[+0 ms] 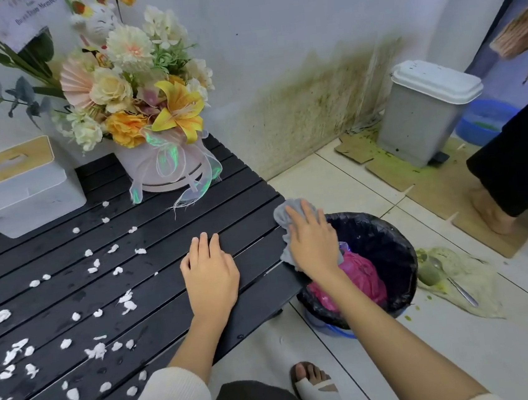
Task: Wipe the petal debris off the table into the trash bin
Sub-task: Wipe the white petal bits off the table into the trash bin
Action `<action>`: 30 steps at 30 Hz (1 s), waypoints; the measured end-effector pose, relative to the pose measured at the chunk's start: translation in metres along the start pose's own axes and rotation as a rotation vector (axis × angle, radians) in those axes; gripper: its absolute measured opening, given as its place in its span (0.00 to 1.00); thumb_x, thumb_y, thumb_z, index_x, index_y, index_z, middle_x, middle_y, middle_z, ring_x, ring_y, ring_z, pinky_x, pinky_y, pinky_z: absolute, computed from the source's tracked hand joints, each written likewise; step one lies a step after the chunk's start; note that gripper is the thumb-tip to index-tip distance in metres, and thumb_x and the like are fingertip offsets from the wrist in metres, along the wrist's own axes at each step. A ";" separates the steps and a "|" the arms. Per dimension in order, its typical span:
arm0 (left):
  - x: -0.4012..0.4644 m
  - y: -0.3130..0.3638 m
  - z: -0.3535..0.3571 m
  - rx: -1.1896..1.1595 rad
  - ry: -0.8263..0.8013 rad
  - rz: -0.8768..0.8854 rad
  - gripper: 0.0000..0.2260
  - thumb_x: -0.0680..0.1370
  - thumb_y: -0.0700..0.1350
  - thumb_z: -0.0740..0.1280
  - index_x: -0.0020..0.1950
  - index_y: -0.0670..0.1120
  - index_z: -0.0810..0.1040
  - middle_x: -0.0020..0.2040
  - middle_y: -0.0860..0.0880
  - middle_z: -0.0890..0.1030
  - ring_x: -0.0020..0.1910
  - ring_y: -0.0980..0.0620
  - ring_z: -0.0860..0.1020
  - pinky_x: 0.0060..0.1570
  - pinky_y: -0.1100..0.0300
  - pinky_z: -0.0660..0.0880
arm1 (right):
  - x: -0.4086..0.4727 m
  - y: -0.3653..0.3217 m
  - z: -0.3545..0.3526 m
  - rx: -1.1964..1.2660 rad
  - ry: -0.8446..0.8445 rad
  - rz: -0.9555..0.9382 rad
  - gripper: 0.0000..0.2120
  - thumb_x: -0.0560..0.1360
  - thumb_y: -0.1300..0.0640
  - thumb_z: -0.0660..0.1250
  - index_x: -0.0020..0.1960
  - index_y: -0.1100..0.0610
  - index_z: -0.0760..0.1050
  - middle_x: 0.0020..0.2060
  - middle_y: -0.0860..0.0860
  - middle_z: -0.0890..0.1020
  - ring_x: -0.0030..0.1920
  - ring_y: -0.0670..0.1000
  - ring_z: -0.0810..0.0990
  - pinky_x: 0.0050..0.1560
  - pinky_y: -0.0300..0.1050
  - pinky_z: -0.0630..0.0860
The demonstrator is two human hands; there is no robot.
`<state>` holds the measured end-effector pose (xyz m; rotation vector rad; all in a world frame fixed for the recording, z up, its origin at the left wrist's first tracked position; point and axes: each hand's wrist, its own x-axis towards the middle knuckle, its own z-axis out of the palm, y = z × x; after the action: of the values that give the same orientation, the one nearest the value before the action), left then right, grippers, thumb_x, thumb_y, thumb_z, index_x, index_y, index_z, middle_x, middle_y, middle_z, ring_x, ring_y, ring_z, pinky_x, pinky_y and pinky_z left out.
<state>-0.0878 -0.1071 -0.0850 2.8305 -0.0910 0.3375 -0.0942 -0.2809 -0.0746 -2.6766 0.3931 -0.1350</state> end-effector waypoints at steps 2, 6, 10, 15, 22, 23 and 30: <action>0.001 0.000 -0.001 0.016 -0.021 -0.005 0.23 0.75 0.46 0.48 0.59 0.39 0.77 0.61 0.40 0.78 0.63 0.41 0.74 0.56 0.47 0.71 | 0.006 0.008 -0.013 0.073 0.019 0.074 0.20 0.81 0.56 0.53 0.72 0.51 0.62 0.75 0.52 0.59 0.67 0.60 0.68 0.60 0.53 0.70; 0.004 -0.001 0.000 0.065 -0.072 0.015 0.24 0.74 0.46 0.47 0.61 0.39 0.75 0.62 0.41 0.77 0.64 0.42 0.73 0.57 0.47 0.70 | 0.013 -0.009 -0.033 0.263 0.138 0.142 0.17 0.81 0.58 0.53 0.69 0.54 0.67 0.73 0.52 0.64 0.69 0.57 0.66 0.62 0.52 0.68; 0.005 -0.002 0.003 0.041 -0.072 0.020 0.22 0.75 0.44 0.50 0.65 0.39 0.72 0.67 0.40 0.73 0.68 0.42 0.69 0.62 0.46 0.68 | 0.008 -0.064 0.000 0.162 0.026 -0.148 0.20 0.81 0.50 0.51 0.73 0.47 0.60 0.76 0.50 0.55 0.76 0.56 0.50 0.73 0.57 0.51; 0.006 -0.002 0.004 0.035 -0.073 -0.061 0.23 0.80 0.44 0.49 0.74 0.38 0.57 0.75 0.41 0.59 0.75 0.45 0.53 0.72 0.50 0.51 | 0.005 -0.063 0.035 -0.072 -0.111 -0.249 0.23 0.80 0.47 0.43 0.74 0.46 0.57 0.76 0.49 0.56 0.76 0.57 0.51 0.73 0.58 0.49; 0.009 -0.006 0.010 0.016 -0.103 -0.063 0.24 0.81 0.47 0.44 0.76 0.42 0.50 0.77 0.45 0.51 0.76 0.48 0.47 0.73 0.53 0.44 | 0.010 -0.019 0.022 -0.018 0.094 -0.061 0.20 0.81 0.55 0.54 0.72 0.49 0.63 0.75 0.51 0.60 0.74 0.57 0.57 0.72 0.53 0.55; 0.009 -0.007 0.009 0.013 -0.114 -0.058 0.24 0.80 0.47 0.43 0.76 0.42 0.50 0.77 0.45 0.51 0.76 0.48 0.47 0.73 0.53 0.43 | 0.010 -0.020 0.023 -0.008 0.101 -0.049 0.19 0.80 0.55 0.54 0.72 0.49 0.64 0.75 0.51 0.60 0.74 0.58 0.58 0.72 0.53 0.55; 0.018 -0.012 -0.018 -0.125 -0.401 -0.056 0.24 0.82 0.47 0.50 0.76 0.42 0.50 0.77 0.45 0.47 0.76 0.46 0.43 0.73 0.51 0.42 | -0.015 -0.024 0.011 -0.020 -0.042 -0.068 0.30 0.75 0.37 0.44 0.72 0.48 0.63 0.75 0.53 0.60 0.74 0.61 0.57 0.71 0.62 0.53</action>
<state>-0.0735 -0.0904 -0.0671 2.7280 -0.1104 -0.2432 -0.1004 -0.2514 -0.0745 -2.7087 0.2920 -0.0952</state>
